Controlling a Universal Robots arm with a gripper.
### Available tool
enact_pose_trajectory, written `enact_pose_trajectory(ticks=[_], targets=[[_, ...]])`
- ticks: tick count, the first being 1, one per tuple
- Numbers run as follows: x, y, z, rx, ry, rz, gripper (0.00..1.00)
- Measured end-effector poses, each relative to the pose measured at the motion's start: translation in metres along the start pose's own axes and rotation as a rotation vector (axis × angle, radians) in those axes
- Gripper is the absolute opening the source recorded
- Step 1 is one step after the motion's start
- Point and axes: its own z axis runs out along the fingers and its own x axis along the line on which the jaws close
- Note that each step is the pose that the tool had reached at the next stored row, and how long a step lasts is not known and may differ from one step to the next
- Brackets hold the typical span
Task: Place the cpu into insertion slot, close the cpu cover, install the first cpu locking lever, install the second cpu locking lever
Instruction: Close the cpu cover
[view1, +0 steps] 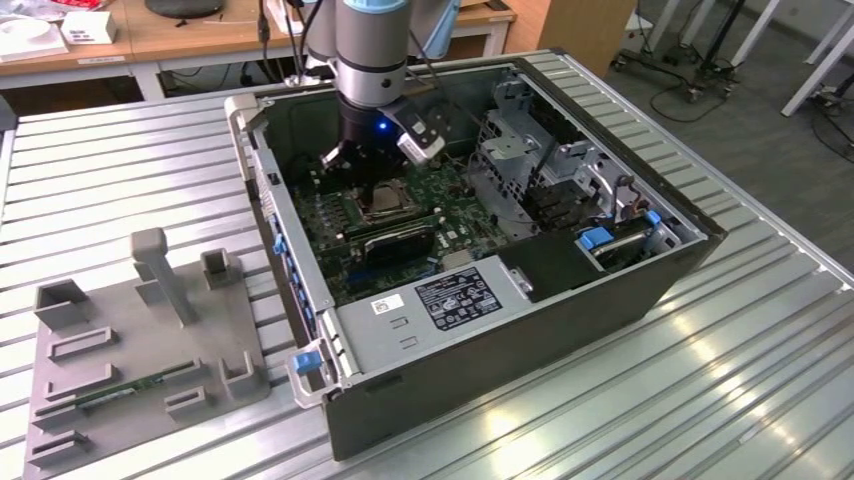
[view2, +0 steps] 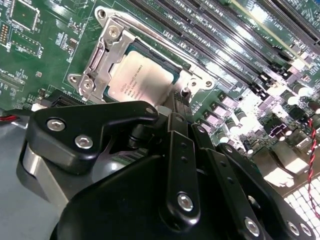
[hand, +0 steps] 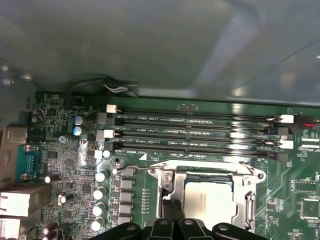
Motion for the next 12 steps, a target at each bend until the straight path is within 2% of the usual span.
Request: enact_pose_trajectory(ticks=[4, 12], targets=[[0.0001, -0.0004, 0.0041, -0.0001, -0.0001, 0.001, 0.11], [0.0001, -0.0004, 0.0052, -0.0004, -0.0003, 0.001, 0.11]])
